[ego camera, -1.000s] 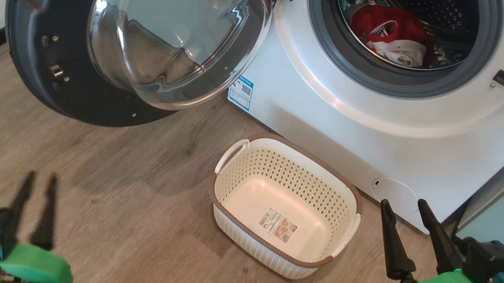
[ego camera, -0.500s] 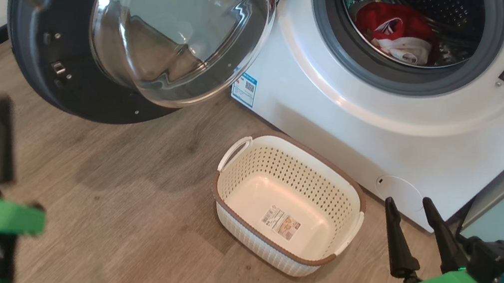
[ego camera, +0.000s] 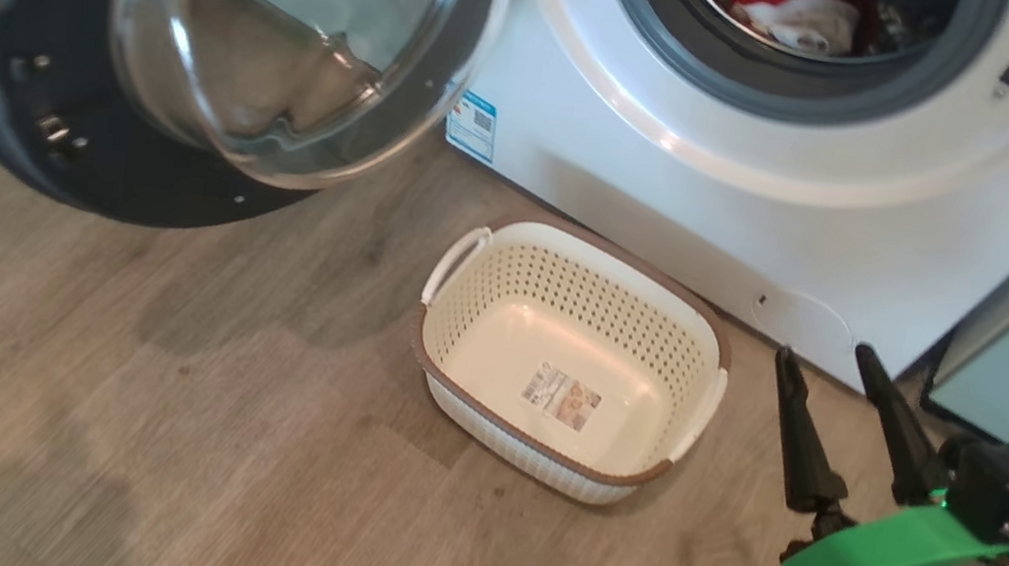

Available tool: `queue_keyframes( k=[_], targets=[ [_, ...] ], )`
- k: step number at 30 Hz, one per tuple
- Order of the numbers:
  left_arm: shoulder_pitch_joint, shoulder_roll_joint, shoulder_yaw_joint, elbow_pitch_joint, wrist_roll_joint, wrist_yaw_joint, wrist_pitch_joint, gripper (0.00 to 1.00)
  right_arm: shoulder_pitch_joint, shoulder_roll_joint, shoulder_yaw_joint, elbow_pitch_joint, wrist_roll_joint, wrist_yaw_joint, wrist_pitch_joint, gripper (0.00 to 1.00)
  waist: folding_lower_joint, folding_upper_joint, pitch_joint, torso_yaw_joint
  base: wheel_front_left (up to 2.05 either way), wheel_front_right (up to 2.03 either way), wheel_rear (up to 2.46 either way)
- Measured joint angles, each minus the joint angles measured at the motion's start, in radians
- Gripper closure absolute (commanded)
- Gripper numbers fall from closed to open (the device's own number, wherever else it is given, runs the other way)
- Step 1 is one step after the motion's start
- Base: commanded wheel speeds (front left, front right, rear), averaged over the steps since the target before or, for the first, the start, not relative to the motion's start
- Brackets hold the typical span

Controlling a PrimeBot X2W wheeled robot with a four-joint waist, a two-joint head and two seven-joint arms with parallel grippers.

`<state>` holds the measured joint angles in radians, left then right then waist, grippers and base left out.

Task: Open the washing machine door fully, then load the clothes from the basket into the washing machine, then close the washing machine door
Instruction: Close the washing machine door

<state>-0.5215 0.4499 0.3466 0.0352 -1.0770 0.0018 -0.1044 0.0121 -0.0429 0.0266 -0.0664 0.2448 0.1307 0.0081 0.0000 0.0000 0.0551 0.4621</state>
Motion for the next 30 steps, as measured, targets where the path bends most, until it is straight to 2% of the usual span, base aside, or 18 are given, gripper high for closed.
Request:
queue_keyframes(
  k=[5, 9, 15, 21, 30],
  targets=[
    [-0.124, 0.052, 0.094, 0.265, -0.161, -0.003, 0.092, 1.00, -0.024, -0.002, 0.005, -0.009, 0.000, 0.000, 0.000, 0.00, 0.0000, 0.0000, 0.034, -0.039, 0.00, 0.00, 0.00],
    [-0.175, 0.096, 0.115, 0.432, -0.207, 0.002, 0.153, 1.00, -0.025, -0.011, 0.005, -0.010, 0.000, 0.000, 0.001, 0.00, 0.0000, 0.0000, 0.060, -0.064, 0.00, 0.00, 0.00],
    [-0.218, 0.110, 0.151, 0.593, -0.267, 0.002, 0.200, 1.00, -0.053, -0.024, 0.010, -0.012, 0.000, 0.000, 0.001, 0.00, 0.0000, 0.0000, 0.090, -0.092, 0.00, 0.00, 0.00],
    [-0.235, 0.136, 0.157, 0.698, -0.274, -0.018, 0.244, 1.00, -0.069, -0.031, 0.013, -0.016, 0.000, 0.000, 0.002, 0.00, 0.0000, 0.0000, 0.113, -0.113, 0.00, 0.00, 0.00],
    [-0.259, 0.124, 0.092, 0.780, -0.297, -0.051, 0.398, 1.00, -0.091, -0.041, 0.032, -0.016, 0.000, 0.000, 0.010, 0.00, 0.0000, 0.0000, 0.138, -0.129, 0.00, 0.00, 0.00]
  ],
)
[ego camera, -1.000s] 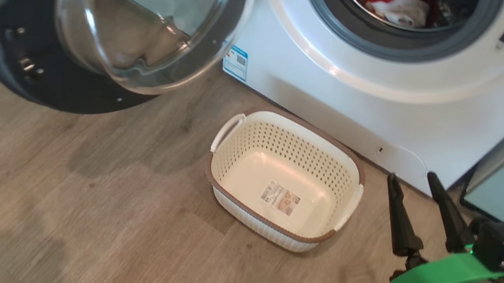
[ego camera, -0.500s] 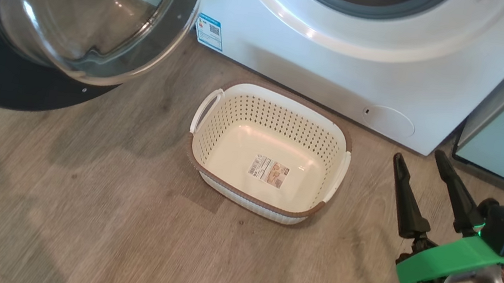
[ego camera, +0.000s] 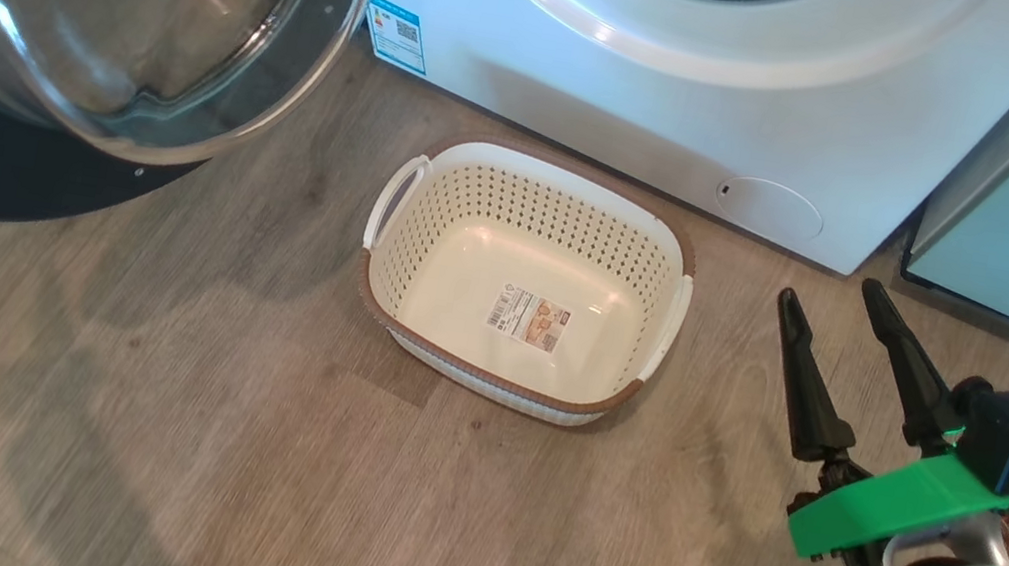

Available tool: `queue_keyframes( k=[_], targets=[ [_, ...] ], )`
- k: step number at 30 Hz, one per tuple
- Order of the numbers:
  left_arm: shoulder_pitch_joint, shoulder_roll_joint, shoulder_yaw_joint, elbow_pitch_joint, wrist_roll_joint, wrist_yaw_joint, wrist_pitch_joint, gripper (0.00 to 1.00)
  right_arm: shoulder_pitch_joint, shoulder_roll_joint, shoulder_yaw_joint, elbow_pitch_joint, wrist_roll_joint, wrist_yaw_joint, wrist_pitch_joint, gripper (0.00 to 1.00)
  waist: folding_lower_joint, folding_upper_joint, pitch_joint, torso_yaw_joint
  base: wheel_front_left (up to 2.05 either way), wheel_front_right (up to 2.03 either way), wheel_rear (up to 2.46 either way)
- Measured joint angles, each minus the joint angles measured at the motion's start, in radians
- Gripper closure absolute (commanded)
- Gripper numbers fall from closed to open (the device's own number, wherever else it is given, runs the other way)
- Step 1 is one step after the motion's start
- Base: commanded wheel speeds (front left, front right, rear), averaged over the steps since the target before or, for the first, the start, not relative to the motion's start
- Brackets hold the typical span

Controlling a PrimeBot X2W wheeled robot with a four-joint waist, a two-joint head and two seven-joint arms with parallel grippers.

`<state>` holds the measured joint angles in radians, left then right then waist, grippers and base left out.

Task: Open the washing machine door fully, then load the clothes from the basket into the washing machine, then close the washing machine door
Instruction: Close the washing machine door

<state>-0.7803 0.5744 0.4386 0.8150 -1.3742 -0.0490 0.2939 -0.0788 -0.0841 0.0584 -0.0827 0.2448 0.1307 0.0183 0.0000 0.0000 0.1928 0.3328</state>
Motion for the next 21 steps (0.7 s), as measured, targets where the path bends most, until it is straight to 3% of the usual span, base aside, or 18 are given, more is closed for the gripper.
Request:
queue_keyframes(
  k=[2, 14, 21],
  targets=[
    [0.000, -0.010, -0.021, 0.015, -0.019, -0.004, 0.057, 1.00, -0.009, -0.004, 0.007, 0.000, 0.000, 0.000, 0.000, 0.00, 0.0000, 0.0000, 0.005, -0.008, 0.00, 0.00, 0.00],
    [0.003, -0.030, -0.049, 0.037, -0.025, -0.019, 0.117, 1.00, -0.013, -0.009, 0.006, 0.000, 0.001, 0.000, 0.000, 0.00, 0.0000, 0.0000, 0.026, -0.021, 0.00, 0.00, 0.00],
    [0.023, -0.029, -0.050, 0.018, -0.056, -0.020, 0.213, 1.00, -0.013, -0.010, -0.003, 0.000, 0.001, 0.000, 0.000, 0.00, 0.0000, 0.0000, 0.026, -0.016, 0.00, 0.00, 0.00]
  ],
)
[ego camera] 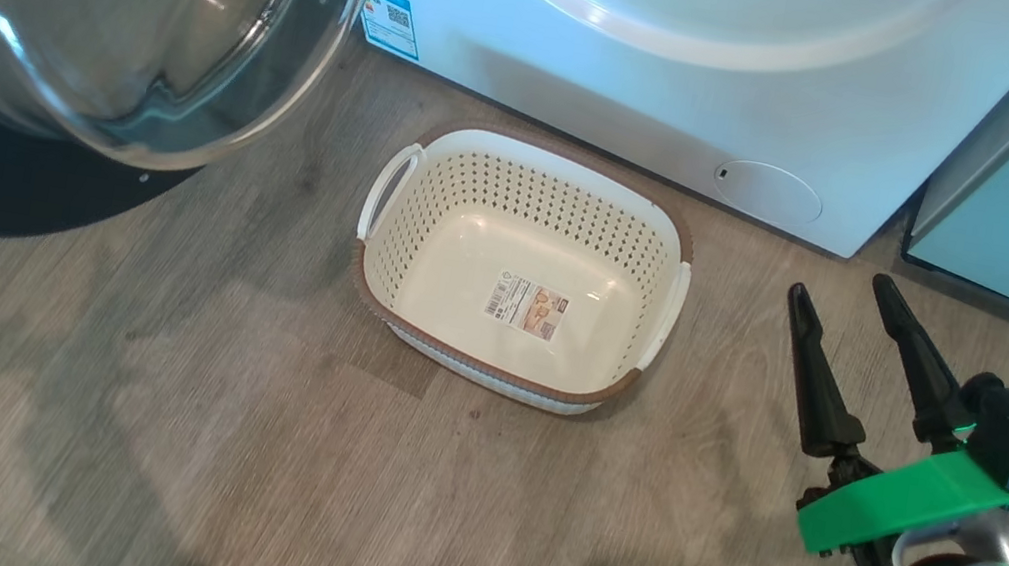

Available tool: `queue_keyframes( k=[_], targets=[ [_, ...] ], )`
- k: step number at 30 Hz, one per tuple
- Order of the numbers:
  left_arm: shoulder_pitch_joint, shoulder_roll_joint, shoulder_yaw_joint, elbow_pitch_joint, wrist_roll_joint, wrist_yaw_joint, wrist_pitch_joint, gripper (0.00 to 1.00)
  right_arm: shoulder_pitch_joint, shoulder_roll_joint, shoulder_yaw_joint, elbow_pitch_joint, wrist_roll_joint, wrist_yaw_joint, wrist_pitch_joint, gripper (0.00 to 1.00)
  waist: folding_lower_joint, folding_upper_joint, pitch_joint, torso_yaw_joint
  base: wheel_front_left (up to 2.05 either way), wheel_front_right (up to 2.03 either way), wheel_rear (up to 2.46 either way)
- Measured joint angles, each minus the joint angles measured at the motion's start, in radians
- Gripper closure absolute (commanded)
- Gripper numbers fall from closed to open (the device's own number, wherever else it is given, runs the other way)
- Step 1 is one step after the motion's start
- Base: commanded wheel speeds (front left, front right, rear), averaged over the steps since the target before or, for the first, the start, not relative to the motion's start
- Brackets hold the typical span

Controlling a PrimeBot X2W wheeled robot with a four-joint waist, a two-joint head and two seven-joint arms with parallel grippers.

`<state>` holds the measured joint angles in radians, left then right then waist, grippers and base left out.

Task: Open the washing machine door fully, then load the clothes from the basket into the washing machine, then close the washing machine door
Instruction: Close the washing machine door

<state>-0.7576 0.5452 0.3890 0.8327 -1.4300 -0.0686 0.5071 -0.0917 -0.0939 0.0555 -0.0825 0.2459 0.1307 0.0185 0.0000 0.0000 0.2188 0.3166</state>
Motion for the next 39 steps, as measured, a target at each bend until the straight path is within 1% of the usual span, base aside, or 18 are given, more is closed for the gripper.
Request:
queue_keyframes(
  k=[4, 10, 15, 21, 25, 31, 36, 39],
  targets=[
    [0.030, -0.007, 0.003, -0.033, -0.041, 0.000, 0.081, 1.00, 0.000, 0.000, -0.004, 0.000, 0.000, 0.000, -0.001, 0.00, 0.0000, 0.0000, 0.000, 0.007, 0.00, 0.00, 0.00],
    [0.086, -0.045, 0.011, -0.108, -0.111, 0.002, 0.189, 1.00, 0.000, 0.000, -0.007, 0.001, 0.000, 0.000, -0.001, 0.00, 0.0000, 0.0000, -0.002, 0.019, 0.00, 0.00, 0.00],
    [0.138, -0.076, 0.024, -0.182, -0.164, 0.012, 0.268, 1.00, 0.000, 0.000, -0.008, 0.001, 0.000, 0.000, -0.001, 0.00, 0.0000, 0.0000, -0.007, 0.023, 0.00, 0.00, 0.00],
    [0.200, -0.112, 0.032, -0.278, -0.220, 0.012, 0.346, 1.00, 0.000, 0.000, -0.009, 0.001, 0.000, 0.000, -0.001, 0.00, 0.0000, 0.0000, -0.008, 0.024, 0.00, 0.00, 0.00],
    [0.239, -0.135, 0.030, -0.339, -0.234, 0.021, 0.388, 1.00, 0.000, 0.000, -0.010, 0.001, 0.000, 0.000, -0.001, 0.00, 0.0000, 0.0000, -0.009, 0.021, 0.00, 0.00, 0.00],
    [0.289, -0.154, 0.019, -0.421, -0.244, 0.021, 0.429, 1.00, -0.001, -0.001, -0.012, -0.002, 0.000, 0.000, -0.001, 0.00, 0.0000, 0.0000, -0.009, 0.015, 0.00, 0.00, 0.00],
    [0.323, -0.187, -0.010, -0.494, -0.260, 0.021, 0.466, 1.00, -0.002, -0.001, -0.013, -0.010, 0.000, 0.000, 0.000, 0.00, 0.0000, 0.0000, -0.006, 0.008, 0.00, 0.00, 0.00],
    [0.340, -0.195, -0.031, -0.532, -0.263, 0.021, 0.487, 1.00, -0.004, -0.001, -0.013, -0.013, 0.000, 0.000, 0.000, 0.00, 0.0000, 0.0000, -0.002, -0.003, 0.00, 0.00, 0.00]
  ],
)
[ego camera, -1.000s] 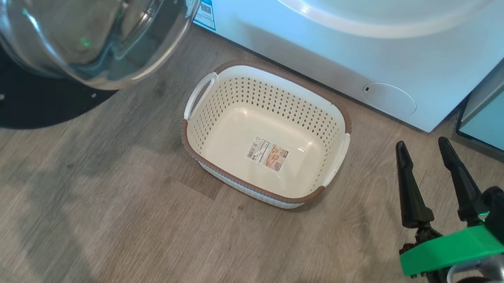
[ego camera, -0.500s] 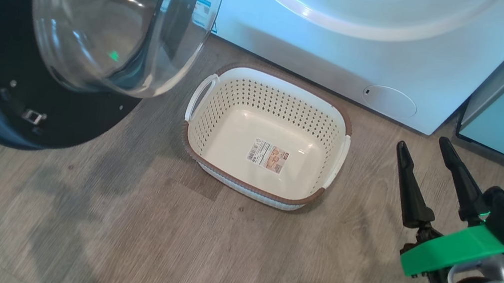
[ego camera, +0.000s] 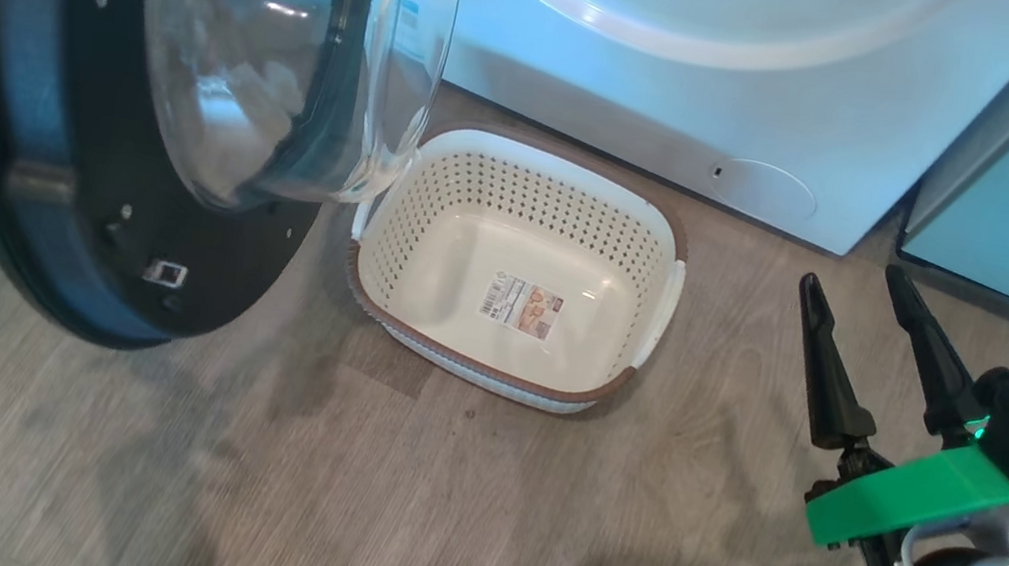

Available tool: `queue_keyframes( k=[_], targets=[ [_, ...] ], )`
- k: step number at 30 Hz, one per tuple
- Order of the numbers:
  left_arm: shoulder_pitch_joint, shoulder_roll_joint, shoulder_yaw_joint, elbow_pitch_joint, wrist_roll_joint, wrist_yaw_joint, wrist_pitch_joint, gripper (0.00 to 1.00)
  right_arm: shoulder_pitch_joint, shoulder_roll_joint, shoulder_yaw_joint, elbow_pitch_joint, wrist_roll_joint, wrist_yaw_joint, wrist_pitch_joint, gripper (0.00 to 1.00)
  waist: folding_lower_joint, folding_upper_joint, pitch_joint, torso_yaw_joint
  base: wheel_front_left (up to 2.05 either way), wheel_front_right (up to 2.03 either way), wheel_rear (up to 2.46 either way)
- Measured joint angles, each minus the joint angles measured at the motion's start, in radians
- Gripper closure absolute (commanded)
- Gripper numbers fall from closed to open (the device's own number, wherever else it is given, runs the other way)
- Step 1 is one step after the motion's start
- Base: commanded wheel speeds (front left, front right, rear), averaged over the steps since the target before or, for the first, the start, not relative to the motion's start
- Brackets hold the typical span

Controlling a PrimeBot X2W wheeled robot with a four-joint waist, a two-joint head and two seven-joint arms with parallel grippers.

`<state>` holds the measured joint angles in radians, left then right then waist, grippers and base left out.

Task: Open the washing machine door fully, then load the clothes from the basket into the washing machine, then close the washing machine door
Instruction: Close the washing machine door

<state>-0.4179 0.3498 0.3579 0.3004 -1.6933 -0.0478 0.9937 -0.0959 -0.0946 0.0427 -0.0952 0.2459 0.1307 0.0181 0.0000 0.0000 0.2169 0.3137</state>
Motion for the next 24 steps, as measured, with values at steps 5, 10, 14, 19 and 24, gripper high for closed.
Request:
queue_keyframes(
  k=[5, 10, 14, 19, 24],
  targets=[
    [0.032, -0.015, -0.012, -0.059, -0.006, 0.000, 0.026, 1.00, -0.020, 0.000, -0.001, -0.001, 0.000, 0.000, -0.001, 0.00, 0.0000, 0.0000, 0.006, -0.030, 0.00, 0.00, 0.00],
    [0.072, -0.042, -0.036, -0.134, -0.010, 0.007, 0.040, 1.00, -0.021, 0.002, -0.002, 0.000, 0.000, 0.000, -0.005, 0.00, 0.0000, 0.0000, 0.013, -0.071, 0.00, 0.00, 0.00],
    [0.086, -0.061, -0.047, -0.190, -0.018, 0.017, 0.053, 1.00, -0.021, 0.006, -0.007, 0.001, 0.000, 0.000, -0.014, 0.00, 0.0000, 0.0000, 0.021, -0.108, 0.00, 0.00, 0.00],
    [0.095, -0.063, -0.064, -0.257, -0.023, 0.026, 0.072, 1.00, -0.023, 0.016, -0.008, 0.008, 0.000, 0.000, -0.032, 0.00, 0.0000, 0.0000, 0.031, -0.159, 0.00, 0.00, 0.00],
    [0.095, -0.063, -0.069, -0.308, -0.023, 0.035, 0.081, 1.00, -0.038, 0.025, -0.008, 0.019, 0.001, 0.000, -0.045, 0.00, 0.0000, 0.0000, 0.041, -0.219, 0.00, 0.00, 0.00]
  ],
)
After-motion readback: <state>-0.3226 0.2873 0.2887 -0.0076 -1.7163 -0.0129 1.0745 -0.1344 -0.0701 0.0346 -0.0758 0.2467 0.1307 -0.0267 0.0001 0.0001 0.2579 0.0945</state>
